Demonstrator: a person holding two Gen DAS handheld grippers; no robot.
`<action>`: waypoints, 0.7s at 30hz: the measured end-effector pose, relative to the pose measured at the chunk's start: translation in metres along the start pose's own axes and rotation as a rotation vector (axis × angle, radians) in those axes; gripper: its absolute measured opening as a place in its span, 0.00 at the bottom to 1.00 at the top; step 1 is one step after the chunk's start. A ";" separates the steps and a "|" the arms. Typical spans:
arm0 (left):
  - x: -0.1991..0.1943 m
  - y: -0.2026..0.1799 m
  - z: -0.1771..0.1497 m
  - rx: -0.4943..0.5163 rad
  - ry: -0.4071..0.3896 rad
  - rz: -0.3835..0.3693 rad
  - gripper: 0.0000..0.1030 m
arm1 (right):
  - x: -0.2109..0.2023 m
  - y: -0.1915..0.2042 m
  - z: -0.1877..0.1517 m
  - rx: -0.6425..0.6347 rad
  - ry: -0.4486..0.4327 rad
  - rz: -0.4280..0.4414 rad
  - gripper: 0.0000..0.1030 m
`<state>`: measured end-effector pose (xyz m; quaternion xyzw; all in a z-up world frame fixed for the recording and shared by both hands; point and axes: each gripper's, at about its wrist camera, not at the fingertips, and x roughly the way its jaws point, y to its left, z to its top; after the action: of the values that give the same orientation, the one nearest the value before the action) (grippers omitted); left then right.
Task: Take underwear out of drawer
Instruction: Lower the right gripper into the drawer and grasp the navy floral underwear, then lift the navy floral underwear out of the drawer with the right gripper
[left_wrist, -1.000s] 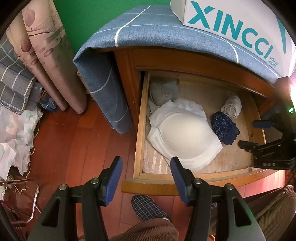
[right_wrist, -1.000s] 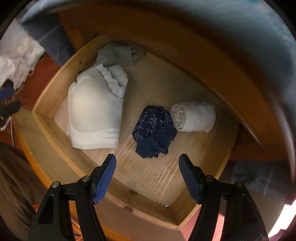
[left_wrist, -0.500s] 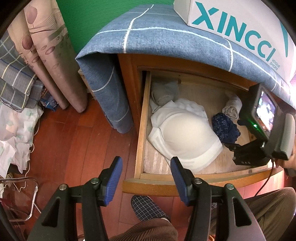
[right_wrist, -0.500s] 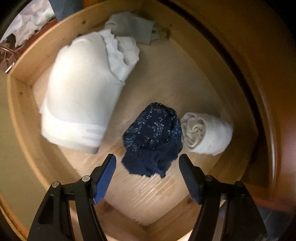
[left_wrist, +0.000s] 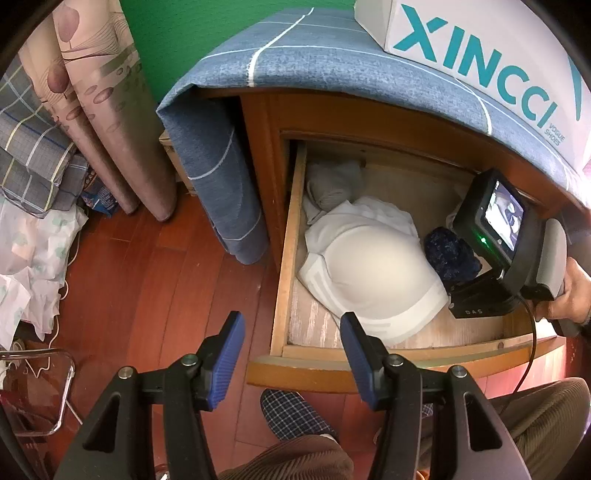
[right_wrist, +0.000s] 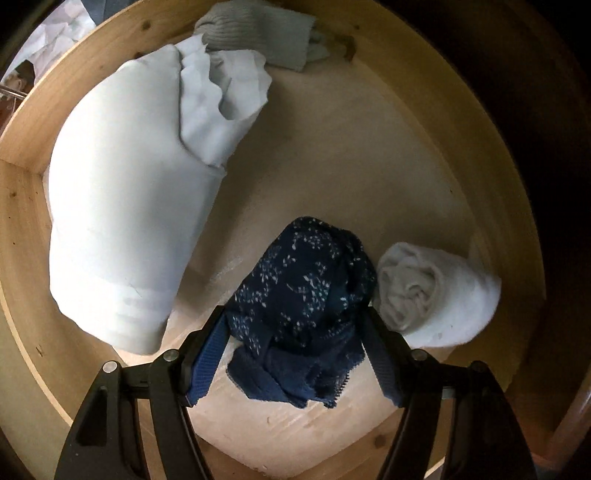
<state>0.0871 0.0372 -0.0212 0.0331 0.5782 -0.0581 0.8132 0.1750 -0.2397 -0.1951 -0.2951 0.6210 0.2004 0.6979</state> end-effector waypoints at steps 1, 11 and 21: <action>0.000 0.000 0.000 0.000 0.000 0.001 0.53 | 0.000 0.000 0.001 -0.002 0.002 0.011 0.67; -0.001 0.002 0.000 -0.011 -0.010 -0.003 0.53 | 0.002 -0.023 0.003 0.060 0.049 0.104 0.47; -0.003 0.007 0.000 -0.032 -0.024 -0.020 0.53 | -0.015 -0.024 0.000 0.098 0.078 0.088 0.29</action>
<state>0.0874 0.0444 -0.0179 0.0136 0.5695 -0.0575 0.8198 0.1885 -0.2564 -0.1761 -0.2406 0.6693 0.1888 0.6771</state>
